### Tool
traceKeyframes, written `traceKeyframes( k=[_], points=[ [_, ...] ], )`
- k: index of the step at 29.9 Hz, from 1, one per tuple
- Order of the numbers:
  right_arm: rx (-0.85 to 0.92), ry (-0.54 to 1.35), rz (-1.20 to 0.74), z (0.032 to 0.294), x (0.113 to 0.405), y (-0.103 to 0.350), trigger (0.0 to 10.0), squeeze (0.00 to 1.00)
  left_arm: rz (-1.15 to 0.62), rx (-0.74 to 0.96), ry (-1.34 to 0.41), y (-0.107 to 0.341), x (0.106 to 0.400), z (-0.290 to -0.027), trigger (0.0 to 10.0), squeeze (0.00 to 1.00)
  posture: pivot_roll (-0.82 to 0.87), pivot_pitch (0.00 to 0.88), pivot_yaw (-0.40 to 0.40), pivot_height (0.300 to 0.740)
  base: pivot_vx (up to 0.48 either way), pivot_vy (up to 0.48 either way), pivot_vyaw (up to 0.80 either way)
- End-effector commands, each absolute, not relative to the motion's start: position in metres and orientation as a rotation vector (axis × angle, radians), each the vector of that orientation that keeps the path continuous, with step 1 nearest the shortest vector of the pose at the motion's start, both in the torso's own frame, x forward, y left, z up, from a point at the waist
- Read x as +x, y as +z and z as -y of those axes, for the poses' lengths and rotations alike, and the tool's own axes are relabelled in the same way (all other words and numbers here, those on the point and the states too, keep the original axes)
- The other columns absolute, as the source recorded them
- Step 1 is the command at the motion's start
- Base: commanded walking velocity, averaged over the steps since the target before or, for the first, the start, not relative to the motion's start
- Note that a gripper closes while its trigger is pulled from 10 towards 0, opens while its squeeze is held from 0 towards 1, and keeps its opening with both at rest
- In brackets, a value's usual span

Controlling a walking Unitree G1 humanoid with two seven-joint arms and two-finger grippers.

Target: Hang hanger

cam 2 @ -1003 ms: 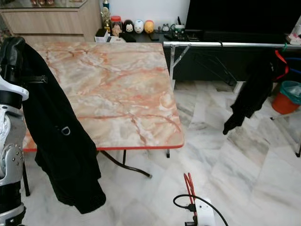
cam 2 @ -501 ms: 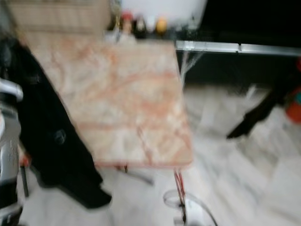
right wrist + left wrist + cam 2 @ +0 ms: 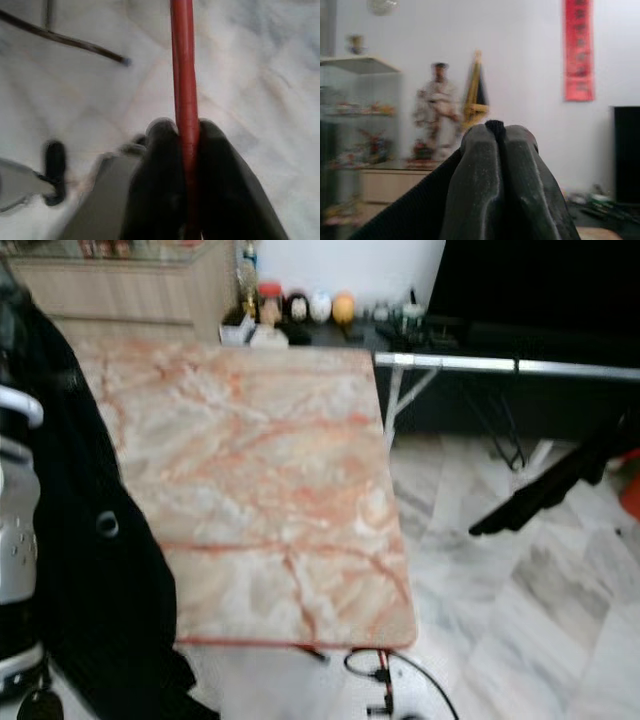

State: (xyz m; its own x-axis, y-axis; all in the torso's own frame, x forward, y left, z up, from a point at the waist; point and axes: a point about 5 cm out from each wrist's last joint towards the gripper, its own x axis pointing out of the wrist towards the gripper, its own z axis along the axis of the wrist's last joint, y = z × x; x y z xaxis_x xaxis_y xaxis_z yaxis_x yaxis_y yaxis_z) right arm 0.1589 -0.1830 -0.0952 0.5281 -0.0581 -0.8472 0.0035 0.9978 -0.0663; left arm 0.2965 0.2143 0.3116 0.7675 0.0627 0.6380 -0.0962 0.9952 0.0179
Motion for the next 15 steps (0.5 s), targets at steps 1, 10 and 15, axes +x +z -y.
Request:
traceKeyframes(
  k=[1, 10, 15],
  points=[
    [-0.054, -0.052, -0.997, 0.185, 0.163, -0.093, 10.0, 0.0, 0.765, 0.063, 0.063, 0.331, 0.294, -0.212, 10.0, 0.0, 0.06, 0.001, -0.024, 0.74, 0.345, 0.0, 0.0],
    [-0.051, -0.05, -0.997, 0.185, 0.163, -0.093, 10.0, 0.0, 0.791, 0.059, 0.054, 0.339, 0.297, -0.211, 10.0, 0.0, 0.07, 0.0, -0.02, 0.74, 0.342, 0.0, 0.0],
    [-0.049, -0.053, -0.997, 0.185, 0.162, -0.093, 10.0, 0.0, 0.696, 0.016, 0.024, 0.319, 0.3, -0.213, 10.0, 0.0, 0.06, 0.002, -0.02, 0.74, 0.271, 0.0, 0.0]
  ],
)
